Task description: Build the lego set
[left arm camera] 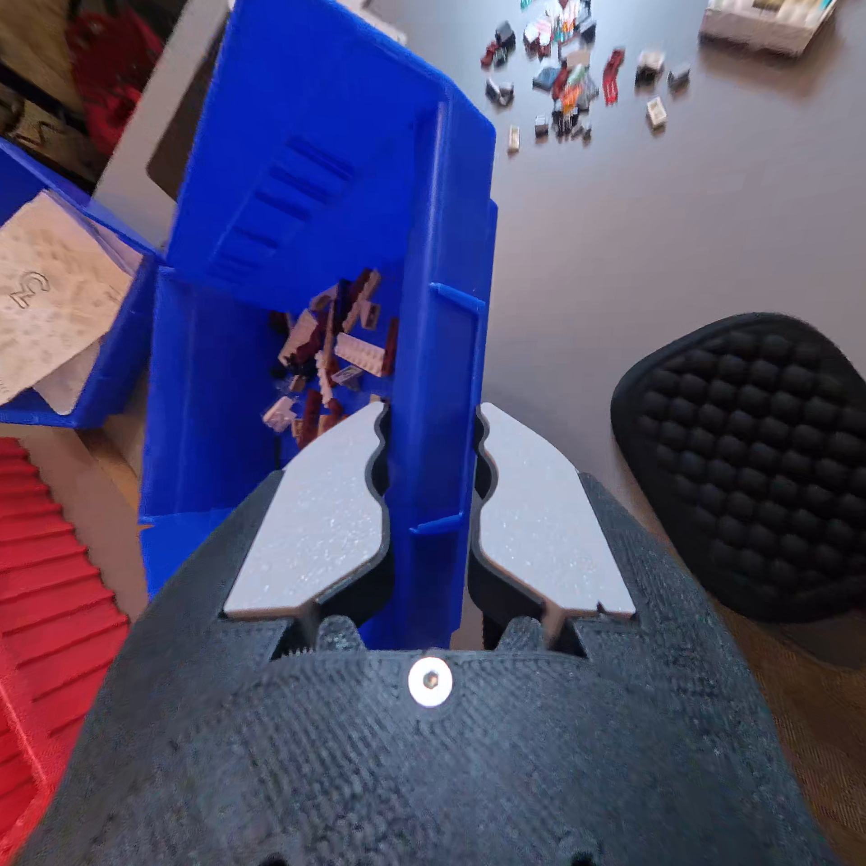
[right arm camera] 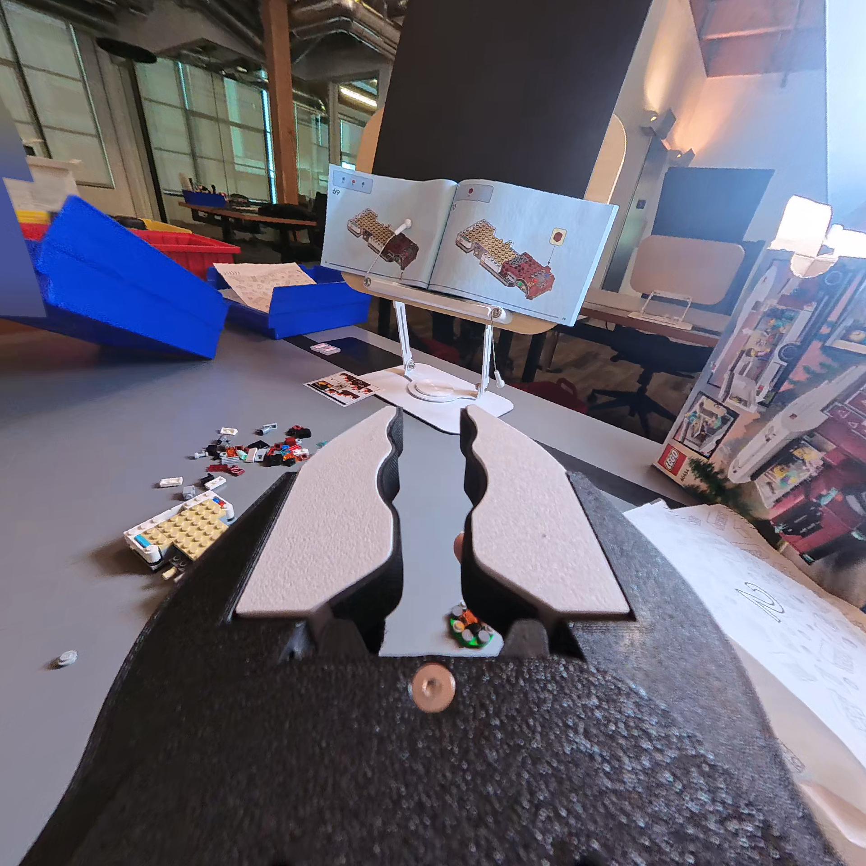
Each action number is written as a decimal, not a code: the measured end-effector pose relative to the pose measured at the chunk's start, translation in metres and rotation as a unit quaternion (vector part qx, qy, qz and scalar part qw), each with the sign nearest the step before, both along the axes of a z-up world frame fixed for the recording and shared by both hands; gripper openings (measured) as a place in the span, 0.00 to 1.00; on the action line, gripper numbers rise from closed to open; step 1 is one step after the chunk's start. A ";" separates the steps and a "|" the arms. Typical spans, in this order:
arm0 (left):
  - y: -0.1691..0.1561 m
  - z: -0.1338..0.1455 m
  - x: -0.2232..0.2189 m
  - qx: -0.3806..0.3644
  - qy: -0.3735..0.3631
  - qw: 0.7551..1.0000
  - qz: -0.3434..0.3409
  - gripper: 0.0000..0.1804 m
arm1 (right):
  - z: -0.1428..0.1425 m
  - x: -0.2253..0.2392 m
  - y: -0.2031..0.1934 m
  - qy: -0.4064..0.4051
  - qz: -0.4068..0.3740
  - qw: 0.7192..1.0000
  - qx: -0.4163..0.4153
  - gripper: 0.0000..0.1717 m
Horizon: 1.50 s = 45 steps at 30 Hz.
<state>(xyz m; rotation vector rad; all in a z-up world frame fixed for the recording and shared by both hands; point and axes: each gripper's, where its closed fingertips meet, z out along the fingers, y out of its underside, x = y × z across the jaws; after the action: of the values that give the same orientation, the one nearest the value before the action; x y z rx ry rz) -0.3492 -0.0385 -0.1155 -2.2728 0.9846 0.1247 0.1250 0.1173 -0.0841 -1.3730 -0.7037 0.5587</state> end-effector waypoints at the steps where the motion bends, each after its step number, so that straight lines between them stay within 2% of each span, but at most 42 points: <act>1: -0.002 -0.012 0.003 -0.015 0.011 1.000 -0.009 0.19 | 0.000 0.001 -0.001 -0.001 -0.001 1.000 0.002 0.13; 8: -0.017 -0.065 0.028 -0.022 0.002 1.000 -0.007 0.18 | -0.003 0.012 -0.001 -0.004 -0.013 1.000 -0.005 0.13; 13: -0.023 -0.105 0.035 -0.008 0.010 1.000 0.006 0.16 | -0.006 0.004 0.002 -0.006 -0.005 1.000 -0.010 0.13; 18: -0.020 -0.125 0.038 0.019 0.018 1.000 0.013 0.17 | -0.010 -0.009 0.005 -0.016 0.005 1.000 -0.017 0.13; 30: -0.013 -0.119 0.041 0.057 -0.009 0.998 0.020 0.19 | -0.018 -0.022 0.010 -0.026 0.011 0.999 -0.031 0.13; 45: 0.000 -0.116 0.039 0.112 0.020 0.993 0.022 0.19 | -0.016 -0.015 0.010 -0.020 0.000 0.999 -0.034 0.13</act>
<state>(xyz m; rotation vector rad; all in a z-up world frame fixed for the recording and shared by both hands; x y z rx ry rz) -0.3101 -0.0380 -0.2318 -2.0937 0.8933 0.2865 0.1097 0.1276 -0.1005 -1.4505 -0.7230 0.5618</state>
